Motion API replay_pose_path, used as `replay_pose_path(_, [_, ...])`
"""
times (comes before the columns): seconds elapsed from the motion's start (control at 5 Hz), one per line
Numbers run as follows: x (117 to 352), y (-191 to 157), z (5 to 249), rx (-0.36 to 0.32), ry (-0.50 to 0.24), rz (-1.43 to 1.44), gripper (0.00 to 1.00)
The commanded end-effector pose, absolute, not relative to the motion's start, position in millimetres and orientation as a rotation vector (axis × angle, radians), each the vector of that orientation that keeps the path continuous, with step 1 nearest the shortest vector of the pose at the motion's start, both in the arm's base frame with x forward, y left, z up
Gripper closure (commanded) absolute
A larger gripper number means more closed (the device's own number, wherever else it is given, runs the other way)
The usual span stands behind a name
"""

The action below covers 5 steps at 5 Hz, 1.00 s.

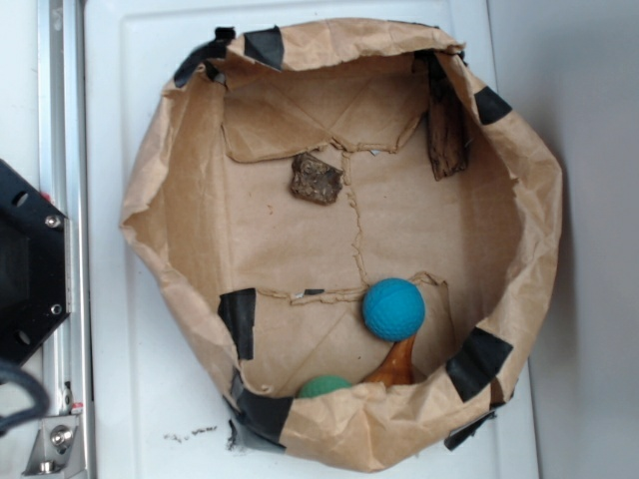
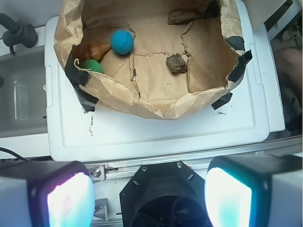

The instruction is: Grab the green ball.

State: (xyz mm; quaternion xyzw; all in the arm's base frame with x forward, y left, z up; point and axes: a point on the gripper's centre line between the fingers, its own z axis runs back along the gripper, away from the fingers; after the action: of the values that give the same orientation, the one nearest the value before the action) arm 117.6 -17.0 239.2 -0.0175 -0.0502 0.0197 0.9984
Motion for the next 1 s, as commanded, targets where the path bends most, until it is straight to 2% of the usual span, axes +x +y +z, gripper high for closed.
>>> replay_pose_path(0.0, [117.6,-17.0,239.2,-0.035,-0.100,0.039,0.00])
replay_pose_path(0.2, [167.6,-7.0,243.0,-0.041,-0.138,0.059,0.00])
replay_pose_path(0.4, [127.9,-22.2,245.4,-0.043,-0.154,0.124,0.00])
replay_pose_path(0.6, [153.3,-17.1,237.3,-0.053,-0.172,0.066,0.00])
replay_pose_path(0.8, [174.8,-20.6,223.0,-0.066,-0.199,-0.135,0.00])
